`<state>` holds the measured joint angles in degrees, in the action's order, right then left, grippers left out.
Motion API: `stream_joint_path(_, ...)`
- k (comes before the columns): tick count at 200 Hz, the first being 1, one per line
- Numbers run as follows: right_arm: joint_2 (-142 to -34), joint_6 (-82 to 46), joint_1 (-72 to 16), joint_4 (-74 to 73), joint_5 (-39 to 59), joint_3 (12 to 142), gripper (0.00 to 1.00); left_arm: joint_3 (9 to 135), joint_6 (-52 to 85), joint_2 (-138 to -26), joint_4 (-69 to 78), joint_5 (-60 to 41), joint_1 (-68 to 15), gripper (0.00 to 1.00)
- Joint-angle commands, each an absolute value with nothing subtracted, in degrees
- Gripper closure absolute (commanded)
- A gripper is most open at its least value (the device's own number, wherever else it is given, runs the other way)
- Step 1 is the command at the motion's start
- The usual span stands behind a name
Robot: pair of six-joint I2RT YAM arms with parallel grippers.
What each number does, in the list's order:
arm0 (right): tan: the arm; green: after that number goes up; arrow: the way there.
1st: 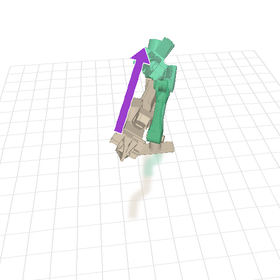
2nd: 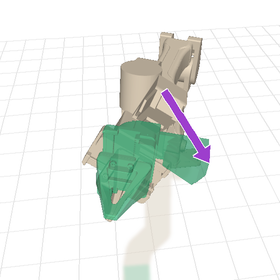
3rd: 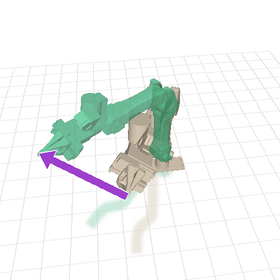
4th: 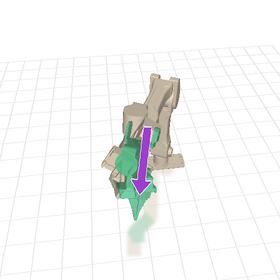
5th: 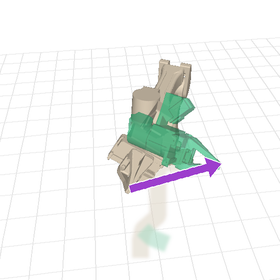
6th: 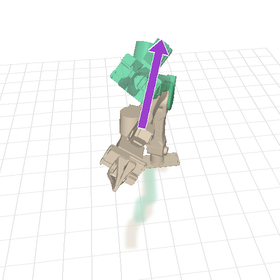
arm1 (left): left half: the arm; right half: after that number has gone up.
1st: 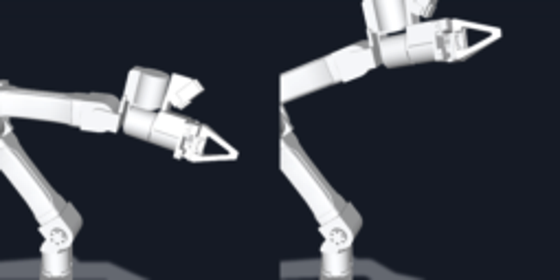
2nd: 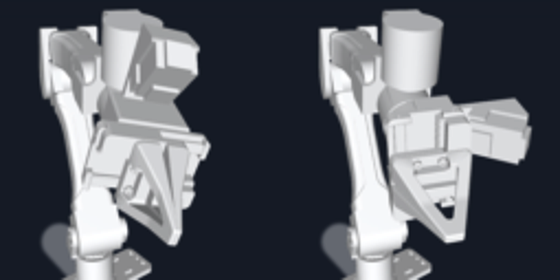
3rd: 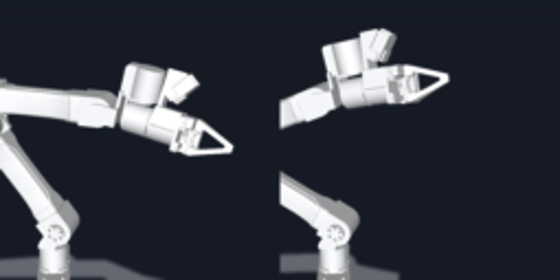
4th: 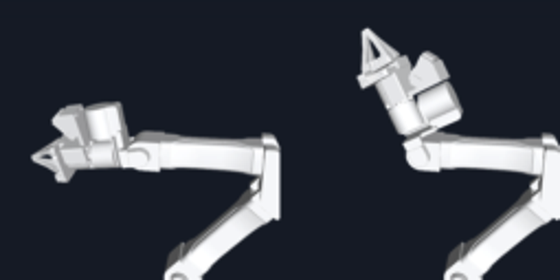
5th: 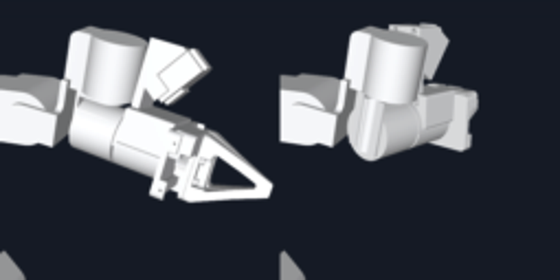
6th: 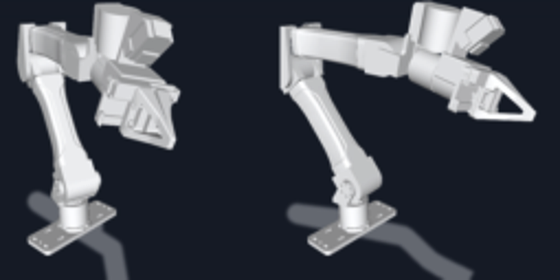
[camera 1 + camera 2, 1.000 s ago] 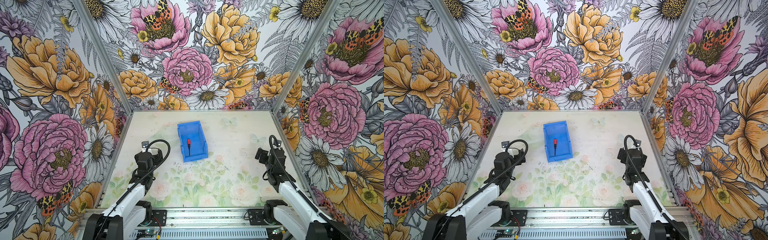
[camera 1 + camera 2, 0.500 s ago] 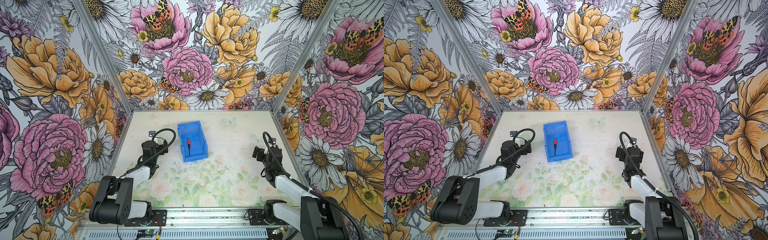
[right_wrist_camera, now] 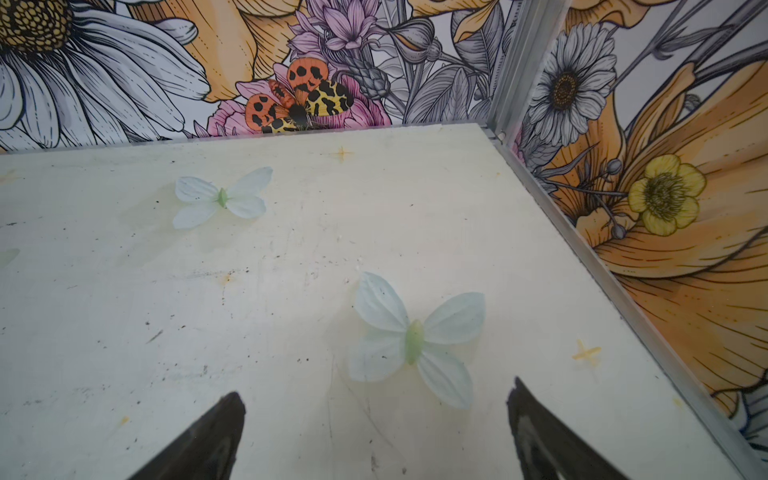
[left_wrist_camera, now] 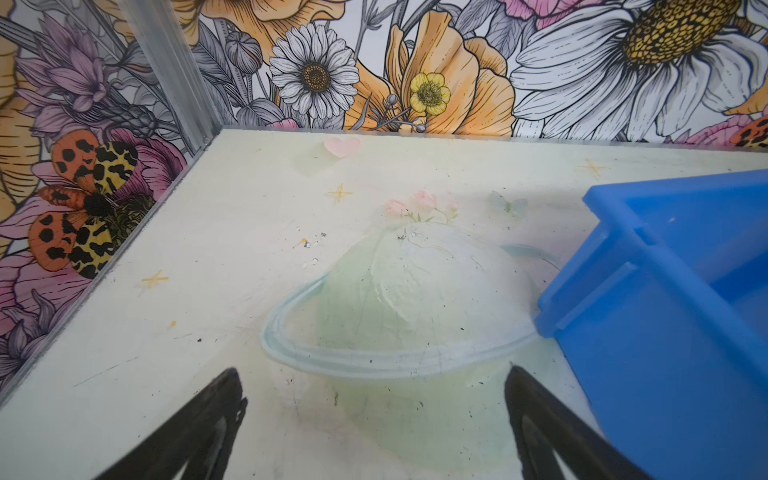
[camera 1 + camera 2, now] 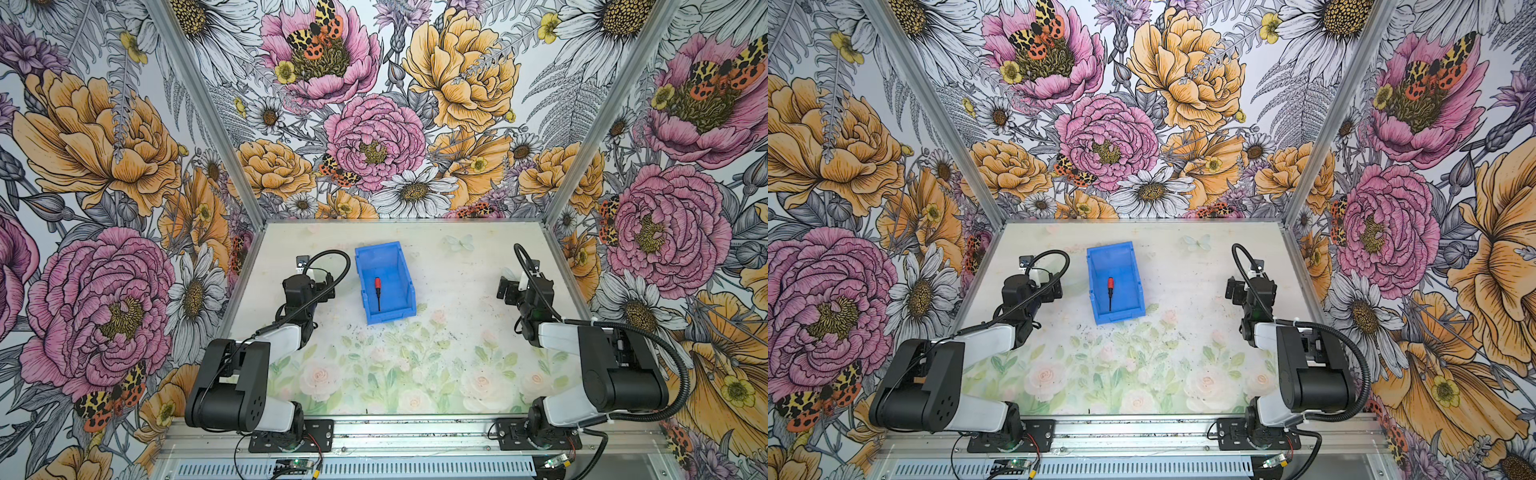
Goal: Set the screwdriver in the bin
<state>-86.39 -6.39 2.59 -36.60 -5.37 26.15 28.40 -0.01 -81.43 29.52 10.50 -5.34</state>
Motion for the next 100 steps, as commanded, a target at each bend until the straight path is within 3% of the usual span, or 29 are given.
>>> stream_joint_path(1, -87.27, -5.45, 2.46, -46.48, -3.08, 23.8, 0.01, 28.03, -1.33, -81.34, 33.45, 13.21, -4.3, 0.01)
stream_joint_path(53, -87.89, -4.55, 1.54, -46.89, -3.67, 23.73, 0.01, 27.06, -0.15, -86.32, 41.64, 7.26, 0.11, 0.01)
stream_joint_path(86, -87.97, -4.48, 1.45, -46.93, -3.94, 23.76, 0.01, 21.19, -0.4, -89.33, 55.54, 10.12, -0.53, 0.01)
stream_joint_path(100, -87.94, -4.46, 1.38, -46.93, -4.04, 23.83, 0.01, 21.77, 0.57, -88.04, 51.84, 11.52, -0.66, 0.01)
